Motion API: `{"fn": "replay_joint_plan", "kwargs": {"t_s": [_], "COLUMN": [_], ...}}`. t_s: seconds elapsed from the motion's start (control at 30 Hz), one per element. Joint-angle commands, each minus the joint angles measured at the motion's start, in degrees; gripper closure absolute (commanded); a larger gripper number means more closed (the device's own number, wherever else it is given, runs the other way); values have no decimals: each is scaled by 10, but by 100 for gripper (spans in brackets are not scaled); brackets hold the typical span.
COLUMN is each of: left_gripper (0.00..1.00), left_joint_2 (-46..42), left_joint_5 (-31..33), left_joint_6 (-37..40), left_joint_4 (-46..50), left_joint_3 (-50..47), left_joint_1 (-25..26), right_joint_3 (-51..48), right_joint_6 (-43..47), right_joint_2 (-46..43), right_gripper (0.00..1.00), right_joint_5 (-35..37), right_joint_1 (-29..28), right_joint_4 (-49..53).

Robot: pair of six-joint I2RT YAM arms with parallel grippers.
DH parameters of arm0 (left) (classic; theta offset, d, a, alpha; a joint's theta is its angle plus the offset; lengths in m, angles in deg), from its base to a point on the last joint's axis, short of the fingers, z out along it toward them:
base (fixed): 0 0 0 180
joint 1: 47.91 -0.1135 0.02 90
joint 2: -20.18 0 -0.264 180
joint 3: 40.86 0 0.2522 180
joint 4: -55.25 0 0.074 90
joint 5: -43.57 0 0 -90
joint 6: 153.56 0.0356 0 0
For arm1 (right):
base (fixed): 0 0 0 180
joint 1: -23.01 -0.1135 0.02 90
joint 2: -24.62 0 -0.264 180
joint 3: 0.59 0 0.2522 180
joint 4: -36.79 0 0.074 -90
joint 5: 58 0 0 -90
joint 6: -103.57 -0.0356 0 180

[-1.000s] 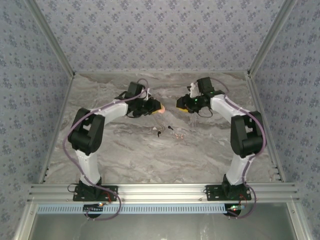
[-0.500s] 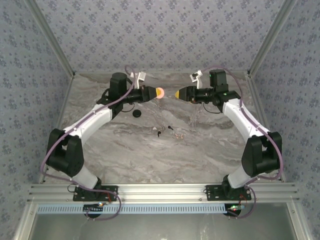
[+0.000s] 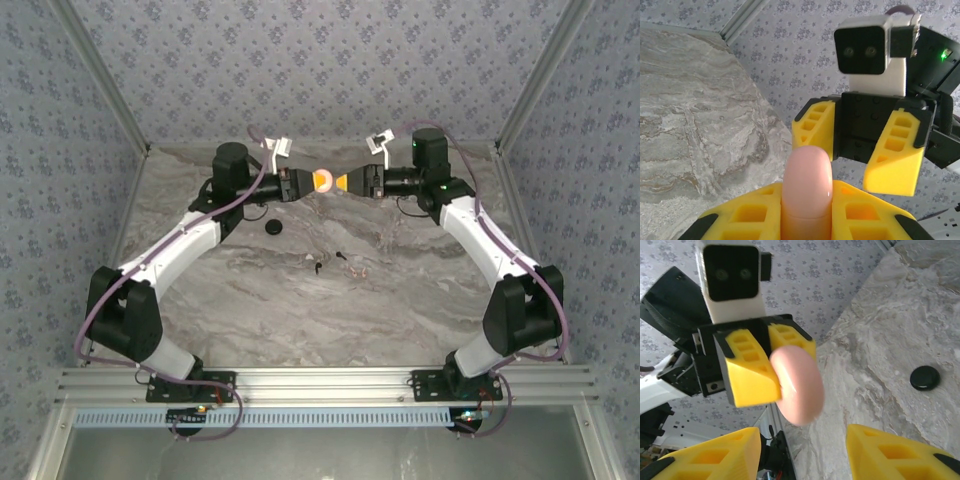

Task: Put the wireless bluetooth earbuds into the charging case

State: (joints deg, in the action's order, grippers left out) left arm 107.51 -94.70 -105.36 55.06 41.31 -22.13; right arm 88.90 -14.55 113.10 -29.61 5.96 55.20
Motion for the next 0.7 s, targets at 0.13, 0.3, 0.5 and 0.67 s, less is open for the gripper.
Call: {"fn": "replay_joint_plan", "kwargs": {"t_s": [0.13, 0.3, 0.5, 0.67], "left_gripper": [83, 82, 82, 82], "left_joint_2": [-32, -32, -30, -29], "left_joint_5": [-20, -25, -25, -27], "left_joint_6": [17, 22, 24, 26], "left_joint_4": [-22, -18, -15, -12], "left_joint_3": [5, 10, 15, 19], "left_joint_1": [11, 16, 20, 22], "right_joint_3": [39, 47, 50, 55], "right_joint_6": [-11, -10, -2, 8], "right_joint_2": [4, 10, 13, 15], "right_gripper": [54, 58, 62, 65], "right_joint_5": [-18, -26, -37, -41], "right_joint_1": [-8, -11, -16, -22], "right_joint_4": [-16, -15, -5, 6]}}
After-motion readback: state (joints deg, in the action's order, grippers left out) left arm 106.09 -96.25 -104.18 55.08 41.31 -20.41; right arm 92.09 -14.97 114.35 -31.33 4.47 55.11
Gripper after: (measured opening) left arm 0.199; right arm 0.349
